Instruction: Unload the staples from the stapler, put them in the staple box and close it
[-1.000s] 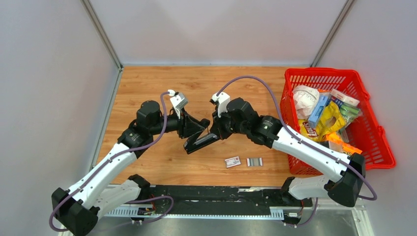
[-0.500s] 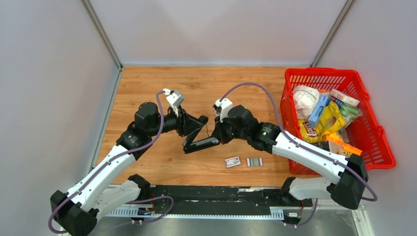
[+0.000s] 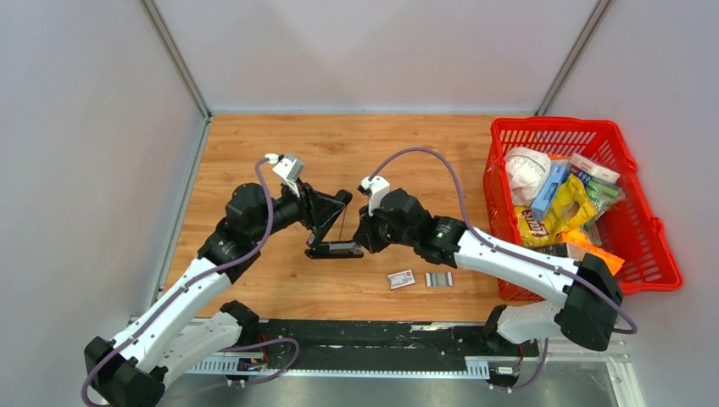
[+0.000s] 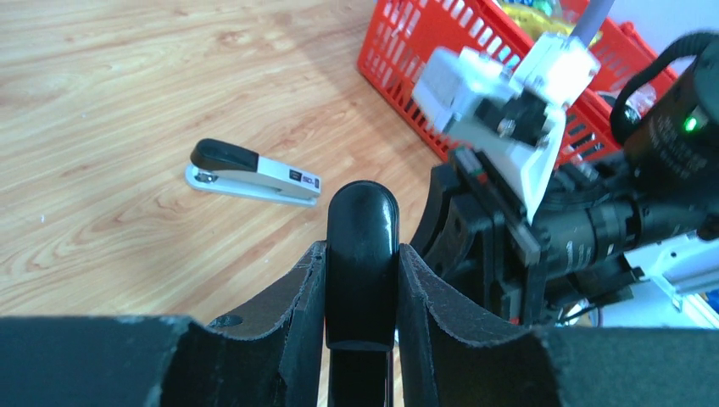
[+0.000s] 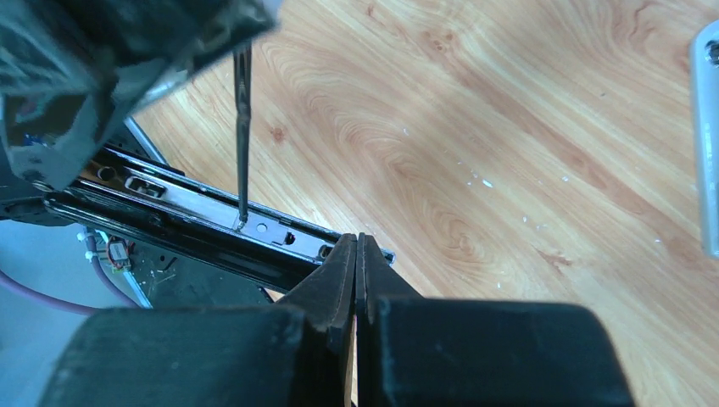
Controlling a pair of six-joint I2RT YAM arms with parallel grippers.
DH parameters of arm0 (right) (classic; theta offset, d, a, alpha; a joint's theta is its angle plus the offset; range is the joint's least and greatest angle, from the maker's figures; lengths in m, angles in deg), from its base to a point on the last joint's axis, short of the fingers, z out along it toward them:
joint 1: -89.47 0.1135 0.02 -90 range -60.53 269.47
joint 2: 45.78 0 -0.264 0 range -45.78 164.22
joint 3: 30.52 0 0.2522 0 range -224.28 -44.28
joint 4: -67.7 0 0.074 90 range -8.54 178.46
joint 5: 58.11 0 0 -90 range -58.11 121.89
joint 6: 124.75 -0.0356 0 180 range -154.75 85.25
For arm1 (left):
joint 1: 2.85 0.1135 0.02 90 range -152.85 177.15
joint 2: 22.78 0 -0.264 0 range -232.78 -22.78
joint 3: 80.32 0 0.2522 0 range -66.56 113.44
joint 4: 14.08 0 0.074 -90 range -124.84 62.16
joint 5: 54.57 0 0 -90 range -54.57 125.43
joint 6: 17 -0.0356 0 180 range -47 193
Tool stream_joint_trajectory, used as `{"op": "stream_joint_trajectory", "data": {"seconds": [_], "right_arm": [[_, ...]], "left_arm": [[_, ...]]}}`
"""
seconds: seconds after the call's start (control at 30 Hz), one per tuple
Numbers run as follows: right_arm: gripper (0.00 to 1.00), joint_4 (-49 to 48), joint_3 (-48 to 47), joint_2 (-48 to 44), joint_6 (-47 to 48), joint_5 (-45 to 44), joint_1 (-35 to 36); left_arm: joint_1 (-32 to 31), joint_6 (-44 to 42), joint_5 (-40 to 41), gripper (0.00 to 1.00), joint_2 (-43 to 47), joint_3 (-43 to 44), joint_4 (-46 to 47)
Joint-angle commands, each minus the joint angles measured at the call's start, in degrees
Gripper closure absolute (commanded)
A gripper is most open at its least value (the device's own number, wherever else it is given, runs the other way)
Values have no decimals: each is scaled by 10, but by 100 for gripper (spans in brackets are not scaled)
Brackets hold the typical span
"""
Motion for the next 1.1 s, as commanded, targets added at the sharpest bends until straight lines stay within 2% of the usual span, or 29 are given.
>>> {"op": "stream_joint_trajectory", "data": {"seconds": [0.0, 0.3, 1.07], "right_arm": [[100, -39, 14, 20, -26, 19, 19], [100, -120, 27, 56, -47, 40, 41], [100, -280, 64, 106, -76, 66, 49]], "left_arm": [[2, 35, 54, 100, 15, 9, 131], [2, 60, 91, 100, 6, -10, 162], [2, 66, 229, 100, -42, -20, 138]]}}
